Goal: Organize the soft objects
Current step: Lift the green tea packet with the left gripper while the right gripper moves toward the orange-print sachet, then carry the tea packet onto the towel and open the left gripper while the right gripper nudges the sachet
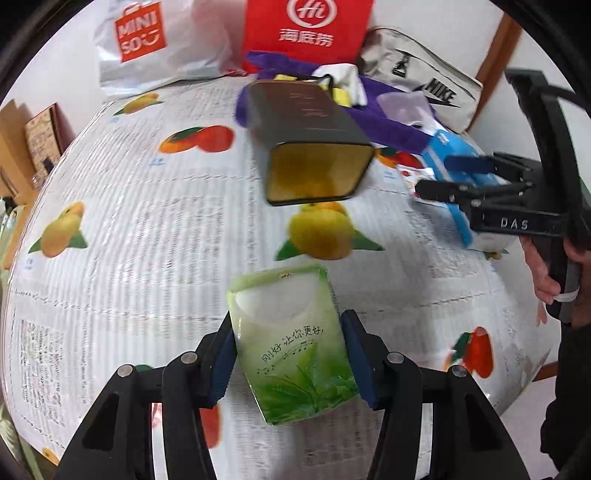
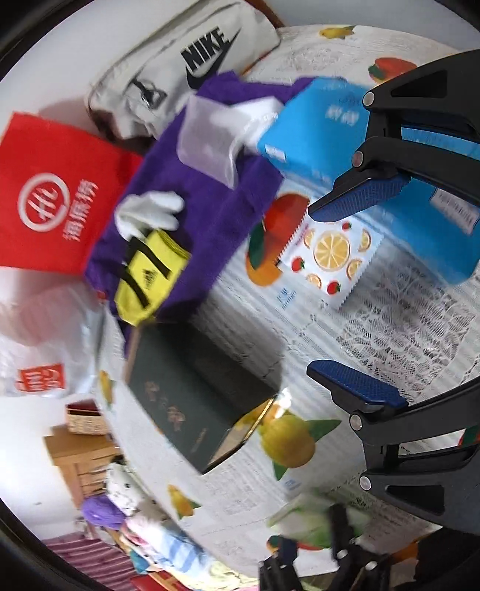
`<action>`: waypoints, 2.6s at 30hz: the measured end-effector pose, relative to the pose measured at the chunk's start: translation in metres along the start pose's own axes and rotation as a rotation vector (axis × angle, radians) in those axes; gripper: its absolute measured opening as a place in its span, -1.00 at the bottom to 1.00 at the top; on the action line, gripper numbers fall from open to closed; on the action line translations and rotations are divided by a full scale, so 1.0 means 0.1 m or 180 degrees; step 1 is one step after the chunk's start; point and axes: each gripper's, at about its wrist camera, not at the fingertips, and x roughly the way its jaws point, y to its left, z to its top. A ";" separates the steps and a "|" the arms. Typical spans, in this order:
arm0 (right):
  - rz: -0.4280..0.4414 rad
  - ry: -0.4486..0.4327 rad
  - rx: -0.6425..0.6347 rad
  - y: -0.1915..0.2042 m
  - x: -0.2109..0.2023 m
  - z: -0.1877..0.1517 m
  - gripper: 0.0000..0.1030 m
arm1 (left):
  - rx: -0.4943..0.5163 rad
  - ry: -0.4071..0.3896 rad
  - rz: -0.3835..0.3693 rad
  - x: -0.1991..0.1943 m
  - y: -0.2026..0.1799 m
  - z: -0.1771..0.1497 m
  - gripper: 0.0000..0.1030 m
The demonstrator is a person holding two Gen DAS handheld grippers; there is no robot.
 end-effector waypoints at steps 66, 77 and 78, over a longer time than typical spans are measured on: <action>-0.0260 0.0189 0.0397 0.36 0.17 -0.20 -0.01 | -0.0209 -0.0459 -0.0468 -0.45 0.68 0.29 0.01; 0.0240 0.0232 0.0488 0.32 0.06 -0.34 -0.99 | -0.0017 -0.0732 -0.0525 -0.66 0.54 0.88 0.01; 0.0243 0.0219 0.0498 0.32 0.03 -0.37 -0.99 | 0.0004 -0.0735 -0.0513 -0.65 0.51 0.92 0.01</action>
